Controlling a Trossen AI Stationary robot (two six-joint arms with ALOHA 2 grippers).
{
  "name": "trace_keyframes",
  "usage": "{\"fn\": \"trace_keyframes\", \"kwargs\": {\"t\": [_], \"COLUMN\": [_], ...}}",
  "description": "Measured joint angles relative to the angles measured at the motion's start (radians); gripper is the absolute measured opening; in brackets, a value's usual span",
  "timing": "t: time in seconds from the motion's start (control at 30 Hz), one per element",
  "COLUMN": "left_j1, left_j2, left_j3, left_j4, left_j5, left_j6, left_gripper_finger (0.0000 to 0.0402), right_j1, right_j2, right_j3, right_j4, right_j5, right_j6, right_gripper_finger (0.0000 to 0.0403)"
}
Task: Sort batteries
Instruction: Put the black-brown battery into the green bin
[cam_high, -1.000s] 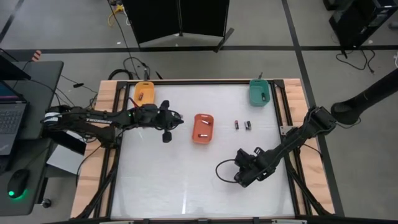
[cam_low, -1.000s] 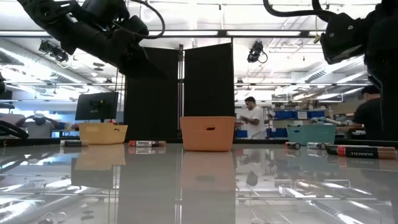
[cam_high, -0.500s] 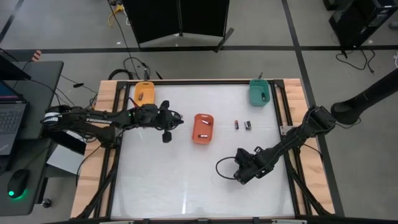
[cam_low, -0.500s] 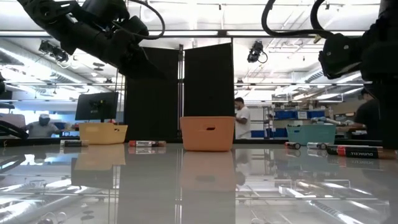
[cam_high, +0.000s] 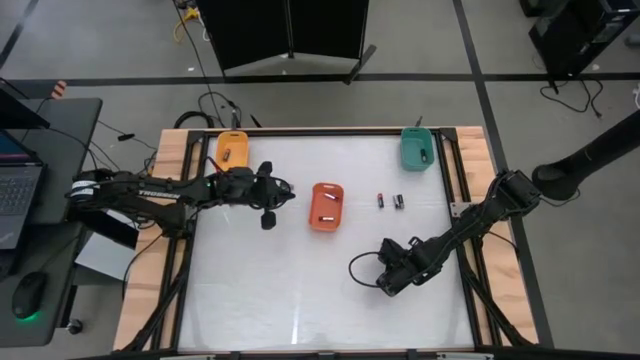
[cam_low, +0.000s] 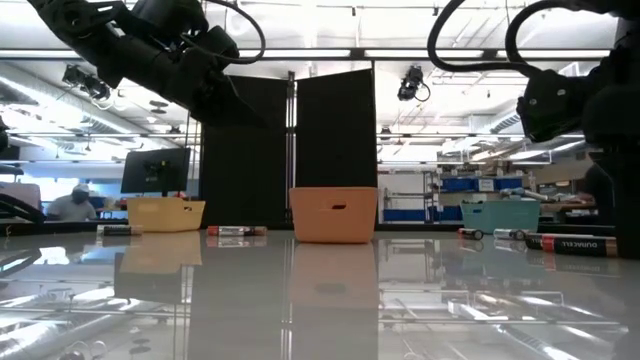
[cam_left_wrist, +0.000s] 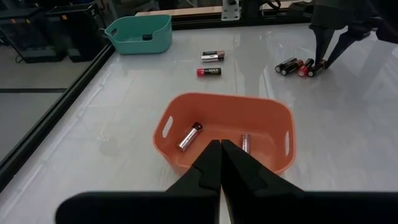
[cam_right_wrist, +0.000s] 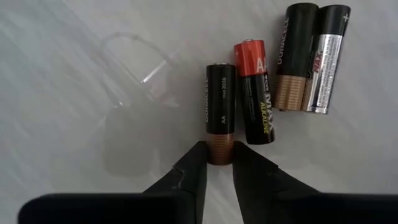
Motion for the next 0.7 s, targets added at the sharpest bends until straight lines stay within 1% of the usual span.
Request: {"fn": "trace_keyframes", "kwargs": {"t": [0.13, 0.27, 0.43, 0.6, 0.7], "left_j1": [0.000, 0.000, 0.000, 0.000, 0.000], "left_j2": [0.000, 0.000, 0.000, 0.000, 0.000], "left_j3": [0.000, 0.000, 0.000, 0.000, 0.000], "left_j4": [0.002, 0.012, 0.030, 0.034, 0.036], "left_j5": [0.000, 0.000, 0.000, 0.000, 0.000], "left_j6": [-0.005, -0.009, -0.010, -0.011, -0.011], "left_gripper_finger": [0.0014, 0.0014, 0.0014, 0.0014, 0.0014], "right_j1": [0.000, -0.001, 0.000, 0.000, 0.000], "right_j2": [0.000, -0.001, 0.003, 0.003, 0.003], "right_j3": [0.000, 0.006, 0.056, 0.124, 0.185], "right_j4": [-0.002, -0.004, -0.005, -0.021, -0.077], "right_j5": [-0.019, -0.054, -0.105, -0.107, -0.062], "right_j6": [-0.008, -0.017, -0.061, -0.109, -0.149], "right_gripper_finger": [0.0060, 0.0060, 0.0059, 0.0059, 0.0059]}}
